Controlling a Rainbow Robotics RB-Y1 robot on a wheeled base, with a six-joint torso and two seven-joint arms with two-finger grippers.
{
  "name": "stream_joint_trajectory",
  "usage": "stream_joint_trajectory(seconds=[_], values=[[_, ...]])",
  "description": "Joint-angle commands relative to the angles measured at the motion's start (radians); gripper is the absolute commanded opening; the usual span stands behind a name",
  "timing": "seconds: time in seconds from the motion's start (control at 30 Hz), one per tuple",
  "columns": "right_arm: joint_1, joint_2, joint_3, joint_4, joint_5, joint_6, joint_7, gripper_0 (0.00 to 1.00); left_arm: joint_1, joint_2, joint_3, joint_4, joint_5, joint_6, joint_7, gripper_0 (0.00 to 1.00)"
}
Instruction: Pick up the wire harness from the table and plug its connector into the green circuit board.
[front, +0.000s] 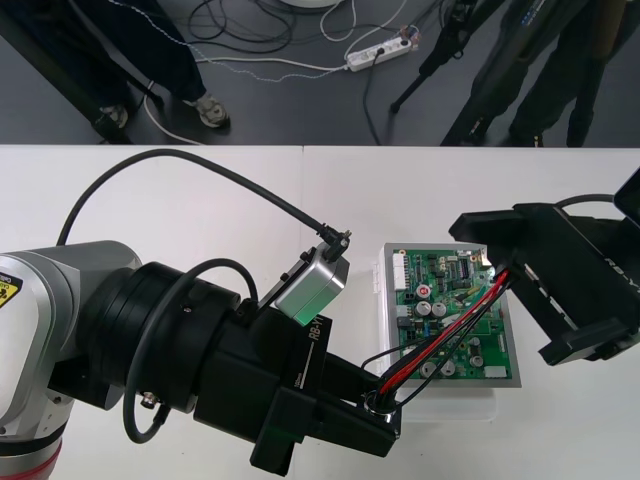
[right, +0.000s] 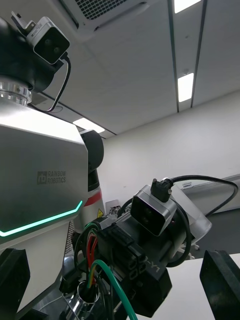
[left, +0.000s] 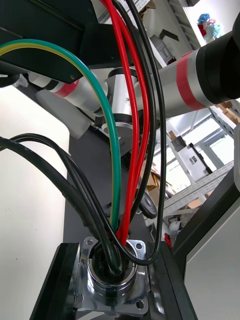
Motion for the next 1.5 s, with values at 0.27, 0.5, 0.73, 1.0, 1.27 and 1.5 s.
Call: stream_joint_trajectory(seconds=[0.27,0.5,0.73,1.0,1.27,1.5], values=[[-0.016,-0.033,0.030,-0.056,-0.052,-0.006,-0.068,1.00,-0.028,-0.013,-0.022,-0.010,0.024,0.015,-0.083,0.00],[-0.016,-0.033,0.029,-0.049,-0.084,-0.006,-0.094,1.00,-0.026,-0.013,-0.022,-0.007,0.024,0.018,-0.085,0.00],[-0.014,-0.031,0.018,-0.025,-0.099,-0.006,-0.105,1.00,-0.026,-0.013,-0.022,-0.007,0.023,0.020,-0.085,0.00],[-0.014,-0.033,0.015,-0.025,-0.099,-0.006,-0.107,1.00,-0.026,-0.013,-0.022,-0.010,0.024,0.023,-0.085,0.00],[-0.013,-0.033,0.015,-0.025,-0.098,-0.006,-0.099,1.00,-0.025,-0.012,-0.024,-0.010,0.024,0.027,-0.085,0.00],[-0.013,-0.027,0.012,-0.025,-0.067,-0.006,-0.093,0.00,-0.025,-0.013,-0.024,-0.010,0.024,0.027,-0.085,0.00]])
